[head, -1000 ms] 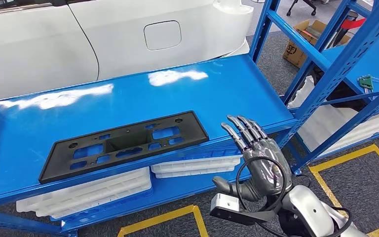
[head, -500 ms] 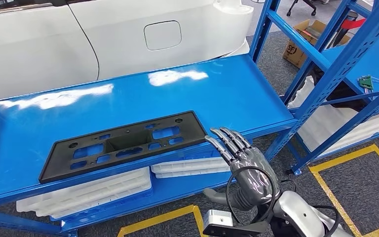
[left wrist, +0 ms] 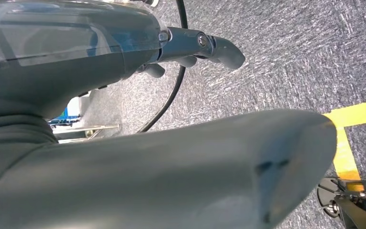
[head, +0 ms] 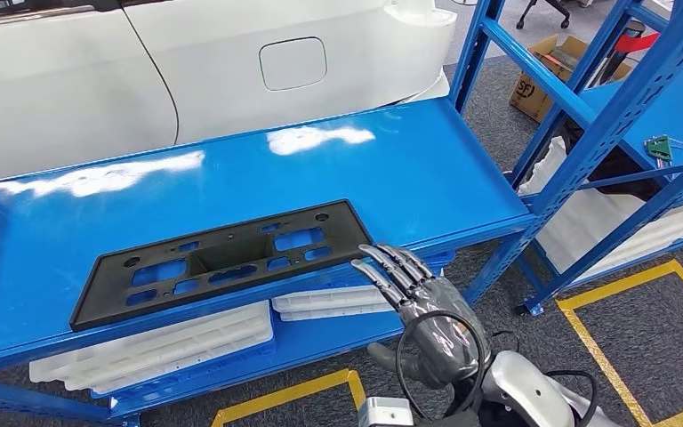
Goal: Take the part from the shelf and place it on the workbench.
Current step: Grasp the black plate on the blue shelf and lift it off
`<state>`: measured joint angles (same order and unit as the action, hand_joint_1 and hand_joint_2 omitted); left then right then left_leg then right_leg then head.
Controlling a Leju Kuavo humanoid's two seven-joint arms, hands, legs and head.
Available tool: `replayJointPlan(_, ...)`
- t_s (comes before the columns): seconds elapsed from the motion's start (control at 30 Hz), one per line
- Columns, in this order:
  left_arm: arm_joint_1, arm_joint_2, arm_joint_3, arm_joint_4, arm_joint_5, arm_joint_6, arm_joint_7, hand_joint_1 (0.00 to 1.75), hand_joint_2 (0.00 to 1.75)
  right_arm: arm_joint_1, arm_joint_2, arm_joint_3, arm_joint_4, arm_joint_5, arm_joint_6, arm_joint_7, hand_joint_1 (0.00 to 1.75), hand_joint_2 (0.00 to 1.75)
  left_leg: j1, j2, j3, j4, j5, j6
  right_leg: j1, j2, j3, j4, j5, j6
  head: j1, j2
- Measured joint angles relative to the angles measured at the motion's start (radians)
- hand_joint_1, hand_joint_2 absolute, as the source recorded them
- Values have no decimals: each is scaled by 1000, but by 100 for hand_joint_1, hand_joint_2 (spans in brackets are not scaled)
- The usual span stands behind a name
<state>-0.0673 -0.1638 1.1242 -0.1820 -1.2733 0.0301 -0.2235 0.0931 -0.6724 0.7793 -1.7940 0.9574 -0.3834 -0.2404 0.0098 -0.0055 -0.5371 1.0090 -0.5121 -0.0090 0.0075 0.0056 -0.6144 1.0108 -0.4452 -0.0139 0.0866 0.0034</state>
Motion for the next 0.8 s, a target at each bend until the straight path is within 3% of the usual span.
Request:
replayJointPlan(0.37, 0, 6, 0, 0, -12, -6, 0, 0, 0, -52, 10, 79, 68, 86, 0, 35, 0, 175, 0, 0, 0, 0, 0, 0, 0, 0, 0, 0, 0, 0, 0, 0)
replayJointPlan(0.8, -3, 14, -2, 0, -23, -23, 0, 0, 0, -247, -25, 177, 194, 201, 46, 88, 0, 175, 0, 1, 0, 0, 0, 0, 0, 1, 0, 0, 0, 0, 0, 0)
